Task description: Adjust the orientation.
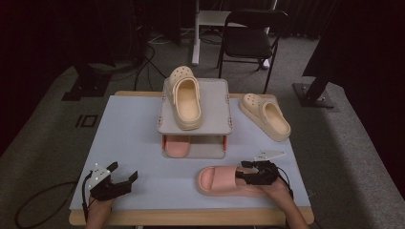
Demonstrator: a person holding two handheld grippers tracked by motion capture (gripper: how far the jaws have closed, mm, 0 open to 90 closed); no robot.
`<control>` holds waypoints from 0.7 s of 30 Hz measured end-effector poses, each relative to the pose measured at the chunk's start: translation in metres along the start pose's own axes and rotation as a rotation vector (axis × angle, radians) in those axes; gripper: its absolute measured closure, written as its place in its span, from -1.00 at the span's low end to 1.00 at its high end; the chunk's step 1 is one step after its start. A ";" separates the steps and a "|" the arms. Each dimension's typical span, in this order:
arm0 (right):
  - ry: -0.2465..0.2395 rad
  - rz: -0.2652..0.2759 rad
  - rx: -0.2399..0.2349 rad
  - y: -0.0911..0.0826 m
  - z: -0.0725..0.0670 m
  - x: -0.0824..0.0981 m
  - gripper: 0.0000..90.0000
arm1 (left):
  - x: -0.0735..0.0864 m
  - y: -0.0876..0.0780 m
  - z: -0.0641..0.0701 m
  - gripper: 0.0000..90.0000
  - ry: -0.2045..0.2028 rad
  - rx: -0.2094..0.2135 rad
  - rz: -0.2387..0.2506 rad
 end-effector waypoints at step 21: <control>-0.101 -0.014 0.010 0.006 -0.003 -0.008 0.69 | 0.000 0.000 0.000 -0.82 0.010 0.000 -0.006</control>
Point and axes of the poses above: each handheld gripper's, and its own axes: y roughly forward along the jaws, x roughly out of its underside, z roughly to its right, the point moved 5 cm from there along y, roughly forward along the jaws, and after that the axes turned 8 degrees about y, right-handed, at the moved point
